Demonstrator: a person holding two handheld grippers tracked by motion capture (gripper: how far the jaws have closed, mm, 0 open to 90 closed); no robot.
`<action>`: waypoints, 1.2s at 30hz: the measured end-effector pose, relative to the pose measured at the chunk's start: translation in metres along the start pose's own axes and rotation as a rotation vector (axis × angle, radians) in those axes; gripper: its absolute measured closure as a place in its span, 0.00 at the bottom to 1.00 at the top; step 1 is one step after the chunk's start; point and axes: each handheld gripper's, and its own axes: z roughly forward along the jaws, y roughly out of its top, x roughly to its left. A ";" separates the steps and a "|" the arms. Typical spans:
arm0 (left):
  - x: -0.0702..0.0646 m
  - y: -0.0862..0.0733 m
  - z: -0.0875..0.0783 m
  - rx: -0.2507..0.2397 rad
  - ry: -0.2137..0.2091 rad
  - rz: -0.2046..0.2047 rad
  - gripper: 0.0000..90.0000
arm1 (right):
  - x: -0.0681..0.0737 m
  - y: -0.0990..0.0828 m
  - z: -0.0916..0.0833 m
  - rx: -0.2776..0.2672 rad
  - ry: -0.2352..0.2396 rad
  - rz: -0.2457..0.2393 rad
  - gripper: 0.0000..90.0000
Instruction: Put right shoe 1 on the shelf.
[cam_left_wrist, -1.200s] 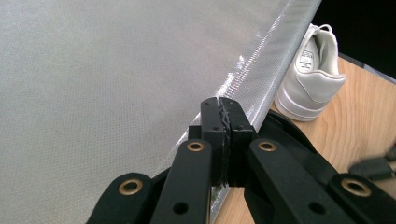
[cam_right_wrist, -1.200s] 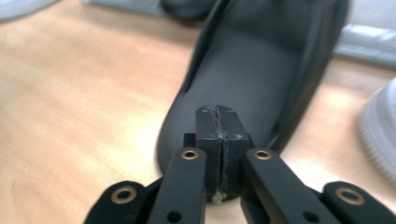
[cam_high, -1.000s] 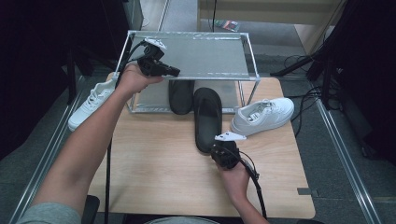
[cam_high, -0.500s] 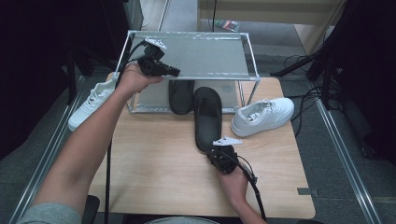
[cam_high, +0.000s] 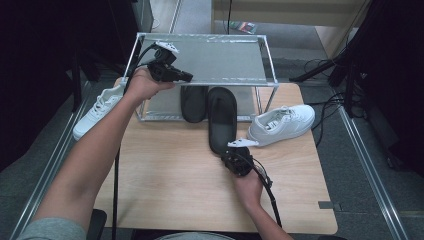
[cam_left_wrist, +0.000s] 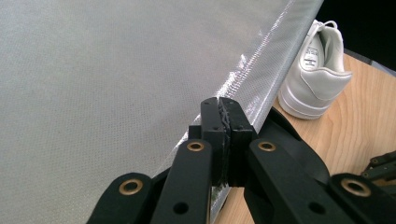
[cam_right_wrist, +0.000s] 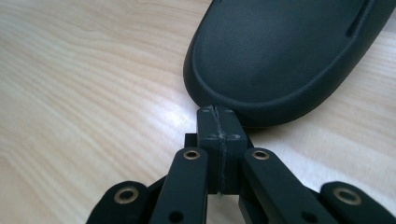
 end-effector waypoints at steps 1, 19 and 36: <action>0.000 0.000 0.000 0.000 -0.001 -0.001 1.00 | -0.001 0.002 0.002 -0.003 0.000 -0.003 1.00; 0.002 -0.001 0.000 -0.003 -0.009 -0.007 1.00 | -0.012 0.032 0.009 -0.065 -0.012 0.001 1.00; 0.003 -0.001 0.000 -0.009 -0.020 -0.016 1.00 | -0.019 0.069 0.041 -0.040 -0.020 -0.019 1.00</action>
